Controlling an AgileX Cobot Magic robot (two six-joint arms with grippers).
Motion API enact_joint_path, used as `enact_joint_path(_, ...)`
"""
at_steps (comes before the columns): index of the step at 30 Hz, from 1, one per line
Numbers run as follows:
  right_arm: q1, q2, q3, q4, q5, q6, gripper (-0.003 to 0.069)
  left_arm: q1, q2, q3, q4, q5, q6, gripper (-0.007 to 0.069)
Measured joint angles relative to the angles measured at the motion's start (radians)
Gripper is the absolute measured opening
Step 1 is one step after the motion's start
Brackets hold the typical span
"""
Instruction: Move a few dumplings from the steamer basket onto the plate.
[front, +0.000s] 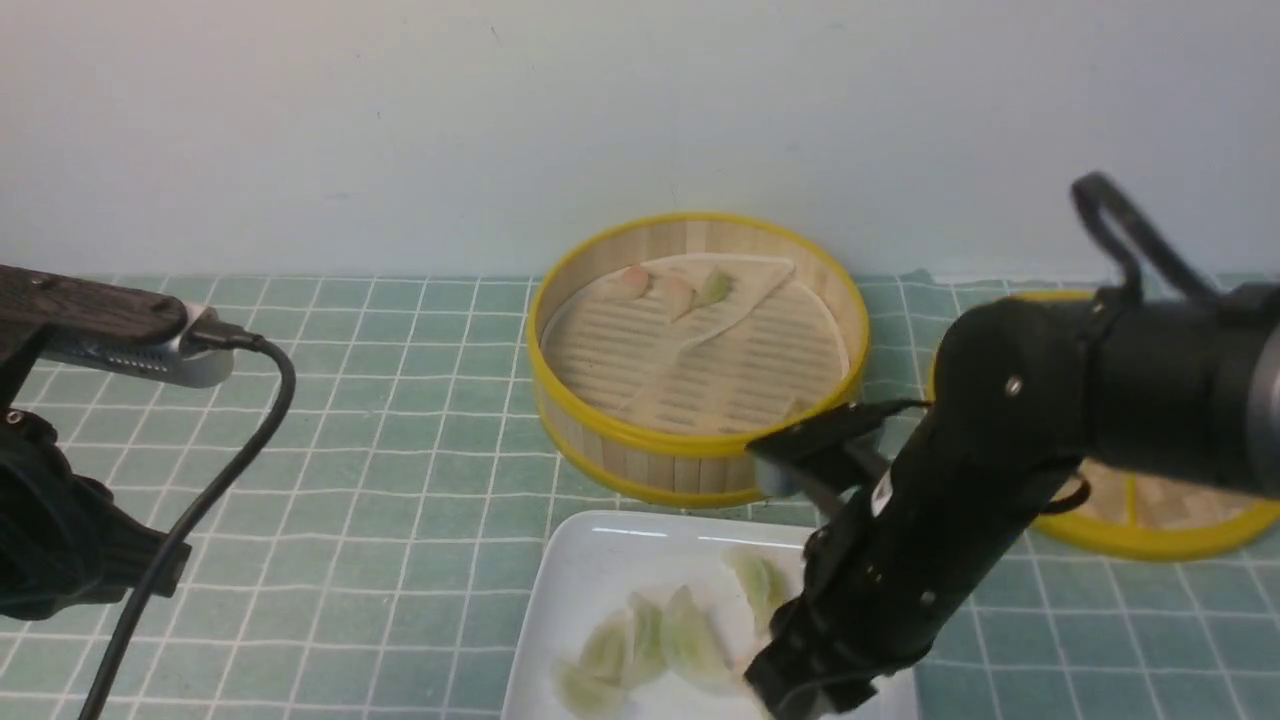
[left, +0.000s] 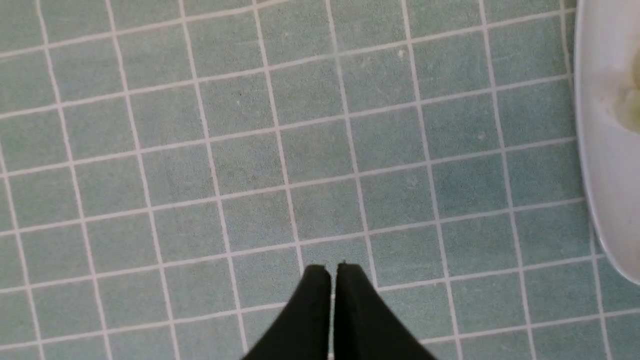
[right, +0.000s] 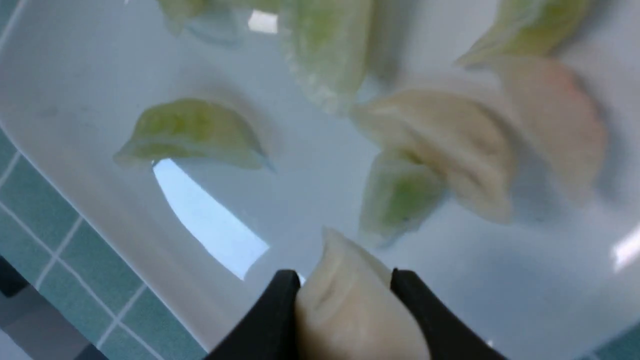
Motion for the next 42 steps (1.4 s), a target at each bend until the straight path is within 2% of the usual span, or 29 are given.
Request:
enact_joint_path(2,0.063,0.025,0.003,-0.013,-0.060,-0.002,0.0210,0.000,0.000,0.000,-0.004,0.001,0.000,-0.0006)
enact_joint_path(4,0.072,0.033,0.003,-0.015,-0.080,-0.002,0.0223,0.000,0.000,0.000,-0.005,0.005,0.000,-0.0006)
enact_joint_path(8,0.078,0.035,0.003,-0.016,-0.113,-0.002,0.0337,0.000,0.000,0.000,-0.017,0.014,0.000,-0.0006)
enact_joint_path(11,0.078,0.032,-0.031,-0.032,-0.064,0.018,0.0495,0.000,0.000,0.000,-0.022,0.012,0.000,-0.0006)
enact_joint_path(13,0.078,0.022,-0.078,-0.057,0.010,0.044,0.0531,0.000,0.000,0.000,-0.024,0.006,0.000,-0.0006)
enact_joint_path(14,0.078,0.008,-0.104,-0.070,0.051,0.067,0.0526,0.000,0.000,0.000,-0.026,0.004,0.000,-0.0006)
enact_joint_path(16,0.078,-0.045,-0.144,-0.098,0.112,0.108,0.0471,0.000,0.000,0.000,-0.039,-0.005,0.001,-0.0006)
enact_joint_path(18,0.078,-0.137,-0.162,-0.137,0.141,0.134,0.0358,0.000,0.000,0.000,-0.061,-0.018,0.013,-0.0006)
enact_joint_path(19,0.078,-0.137,-0.163,-0.142,0.142,0.134,0.0358,0.000,0.000,0.000,-0.061,-0.019,0.014,-0.0006)
enact_joint_path(20,0.078,-0.244,-0.166,-0.202,0.144,0.163,0.0225,0.000,0.000,0.000,-0.090,-0.024,0.029,-0.0006)
enact_joint_path(21,0.078,-0.308,-0.168,-0.243,0.144,0.189,0.0147,0.000,0.000,0.000,-0.109,-0.031,0.037,-0.0006)
enact_joint_path(22,0.078,-0.374,-0.169,-0.284,0.144,0.221,0.0084,0.000,0.000,0.000,-0.125,-0.039,0.048,-0.0006)
enact_joint_path(24,0.078,-0.524,-0.167,-0.365,0.143,0.302,0.0015,0.000,0.000,0.000,-0.177,-0.059,0.075,-0.0006)
enact_joint_path(29,0.078,-0.794,-0.113,-0.489,0.103,0.411,-0.0011,0.000,0.000,0.000,-0.268,-0.083,0.134,-0.0006)
enact_joint_path(31,0.078,-1.023,-0.005,-0.557,0.023,0.465,-0.0014,0.000,0.000,0.000,-0.342,-0.106,0.184,-0.0006)
enact_joint_path(33,0.078,-1.110,0.044,-0.575,-0.016,0.478,-0.0014,0.000,0.000,0.000,-0.372,-0.115,0.208,-0.0006)
enact_joint_path(35,0.078,-1.341,0.177,-0.606,-0.097,0.504,-0.0015,0.000,0.000,0.000,-0.435,-0.130,0.254,-0.0006)
enact_joint_path(38,0.078,-1.555,0.291,-0.644,-0.111,0.568,-0.0015,0.000,0.000,0.000,-0.503,-0.154,0.312,-0.0006)
enact_joint_path(42,0.078,-1.712,0.403,-0.673,-0.113,0.616,-0.0015,0.000,0.000,0.000,-0.590,-0.187,0.379,-0.0006)
